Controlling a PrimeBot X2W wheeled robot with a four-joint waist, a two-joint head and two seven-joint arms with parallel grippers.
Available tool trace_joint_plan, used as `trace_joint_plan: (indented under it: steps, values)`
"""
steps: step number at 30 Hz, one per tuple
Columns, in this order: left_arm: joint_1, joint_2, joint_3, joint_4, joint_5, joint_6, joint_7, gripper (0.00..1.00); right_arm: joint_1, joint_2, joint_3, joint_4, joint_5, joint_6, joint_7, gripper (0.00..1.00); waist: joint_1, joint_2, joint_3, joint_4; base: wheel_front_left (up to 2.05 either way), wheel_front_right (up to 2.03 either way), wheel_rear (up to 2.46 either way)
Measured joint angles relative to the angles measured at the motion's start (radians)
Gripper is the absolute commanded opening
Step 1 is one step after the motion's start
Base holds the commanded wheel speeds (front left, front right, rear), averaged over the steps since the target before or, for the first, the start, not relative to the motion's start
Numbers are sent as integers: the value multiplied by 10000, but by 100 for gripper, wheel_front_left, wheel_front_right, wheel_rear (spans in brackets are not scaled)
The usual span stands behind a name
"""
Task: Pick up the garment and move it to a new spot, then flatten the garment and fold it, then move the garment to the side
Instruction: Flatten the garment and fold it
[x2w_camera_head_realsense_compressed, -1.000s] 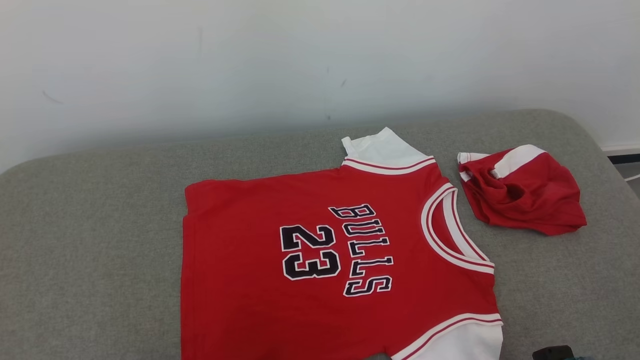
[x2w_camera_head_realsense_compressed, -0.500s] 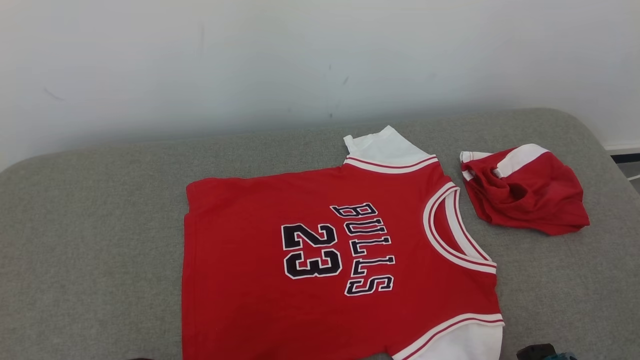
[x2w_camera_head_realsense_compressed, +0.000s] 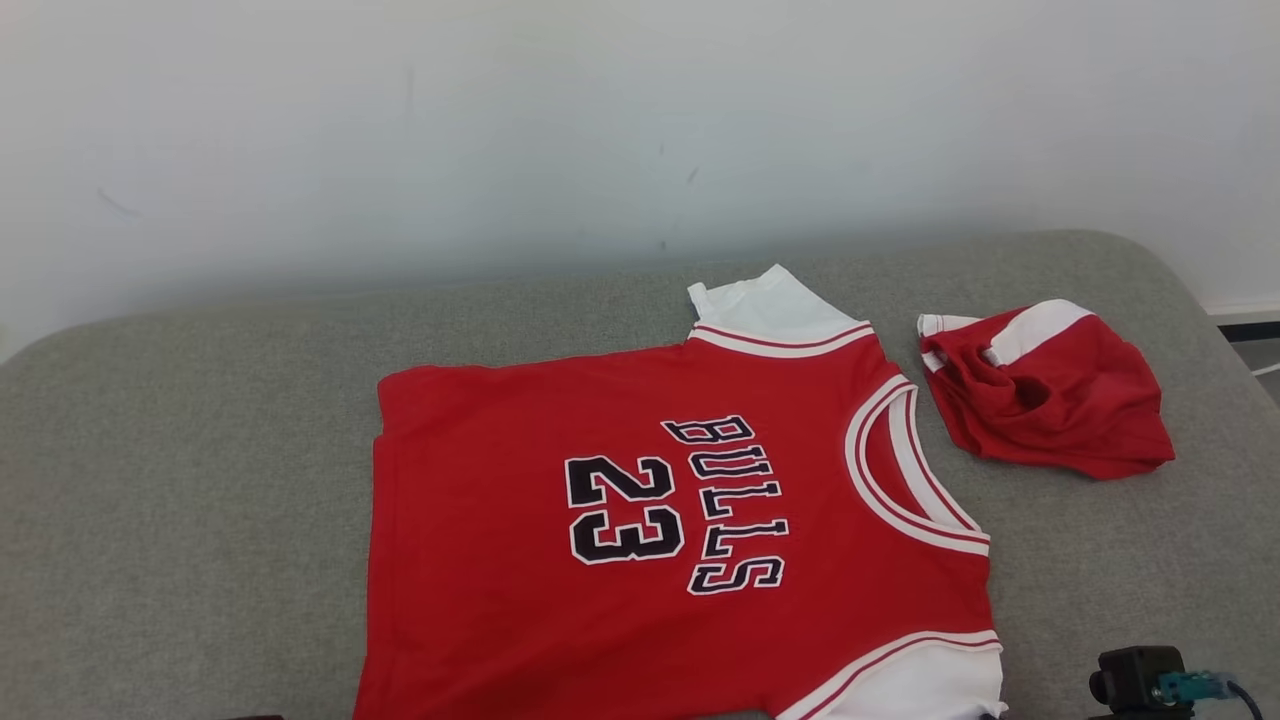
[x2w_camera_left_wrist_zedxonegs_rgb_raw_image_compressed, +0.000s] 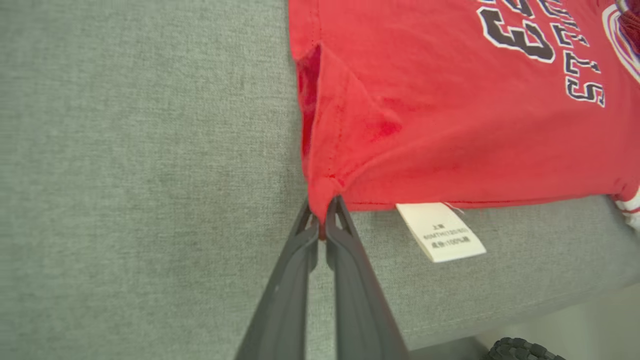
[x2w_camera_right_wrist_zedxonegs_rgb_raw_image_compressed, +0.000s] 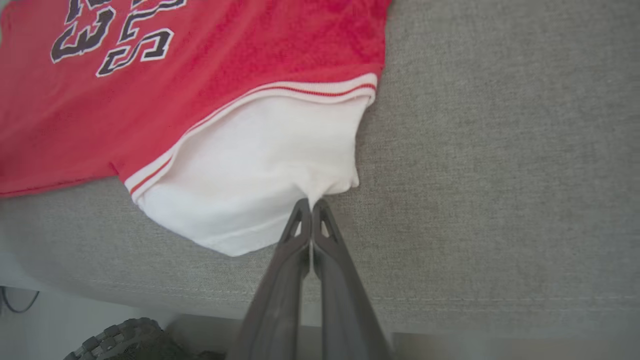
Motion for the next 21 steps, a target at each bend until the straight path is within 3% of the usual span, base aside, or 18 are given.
trace_joint_plan:
  steps: [9, 21]
  values:
    - [387, 157, -121, -1085, 169, 0, -144, 0, 630, -270, -236, -1310, 734, 428, 144, 0, 0, 0, -194, -48, 0, 0, 0]
    - [509, 575, -17, -1887, 153, -67, 244, 0, 522, -924, -1106, -2182, 1494, 479, 596, 0, 0, 0, -323, -130, 0, 0, 0]
